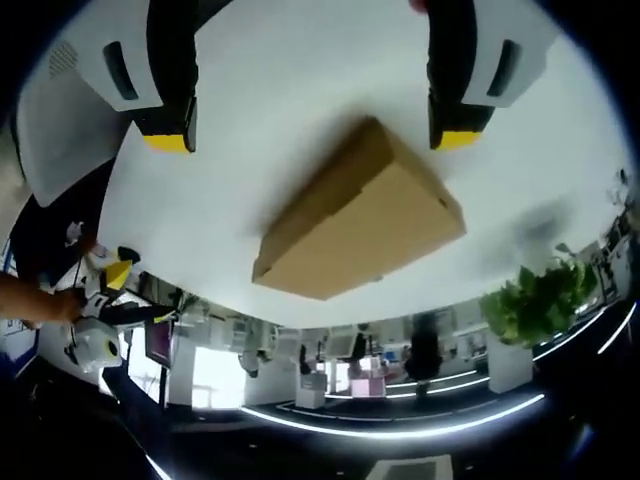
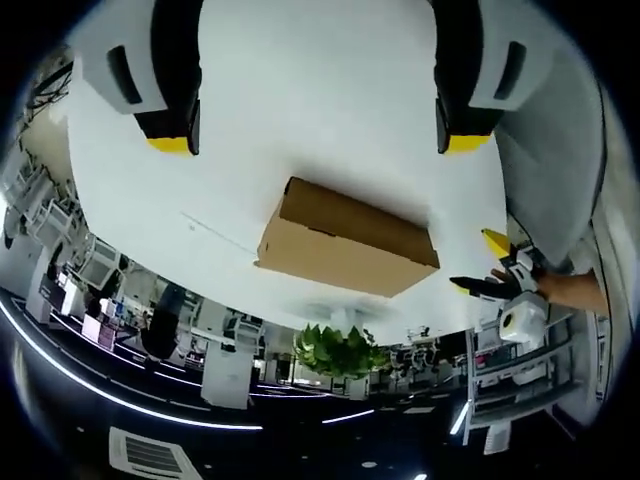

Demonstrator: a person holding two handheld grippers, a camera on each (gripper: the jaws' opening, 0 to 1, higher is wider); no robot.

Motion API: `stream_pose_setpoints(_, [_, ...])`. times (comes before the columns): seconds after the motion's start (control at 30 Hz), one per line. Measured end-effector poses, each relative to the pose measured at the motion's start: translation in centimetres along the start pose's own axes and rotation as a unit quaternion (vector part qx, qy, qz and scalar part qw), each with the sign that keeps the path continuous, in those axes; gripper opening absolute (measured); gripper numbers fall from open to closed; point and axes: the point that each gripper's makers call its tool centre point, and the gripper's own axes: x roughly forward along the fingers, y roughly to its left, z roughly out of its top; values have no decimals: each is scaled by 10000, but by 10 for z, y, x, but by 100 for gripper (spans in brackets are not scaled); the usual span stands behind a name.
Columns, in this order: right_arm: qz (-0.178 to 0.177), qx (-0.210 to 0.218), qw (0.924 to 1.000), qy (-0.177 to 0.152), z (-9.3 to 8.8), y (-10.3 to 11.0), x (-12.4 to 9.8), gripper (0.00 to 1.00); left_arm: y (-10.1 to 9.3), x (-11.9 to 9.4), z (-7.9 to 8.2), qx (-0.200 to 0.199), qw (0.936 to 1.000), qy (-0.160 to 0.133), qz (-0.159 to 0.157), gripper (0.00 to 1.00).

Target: Operate the shoe box by opening the lid, removing the specified soft item, and placing it in the target area until the item is outside and the box remains undamaged.

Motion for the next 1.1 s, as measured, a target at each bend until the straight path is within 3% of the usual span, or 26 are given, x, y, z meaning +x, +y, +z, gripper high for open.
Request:
stream_pose_setpoints(0.23, [247,-120,9996,-7,2,-8,20,91,14,6,-3,-140,9994,24,317,98])
stream_pose_setpoints(0.43, [441,-289,9986,35,1,-14,43,88,20,15,-8,-84,9989,133,430,98])
stream_pose_setpoints(0.67, [600,-423,9973,-19,5,-24,71,83,29,29,-12,-280,9976,137,616,98])
stream_pose_setpoints(1.1, [955,-579,9937,36,7,-22,118,77,41,46,-10,-636,9927,-27,1024,86])
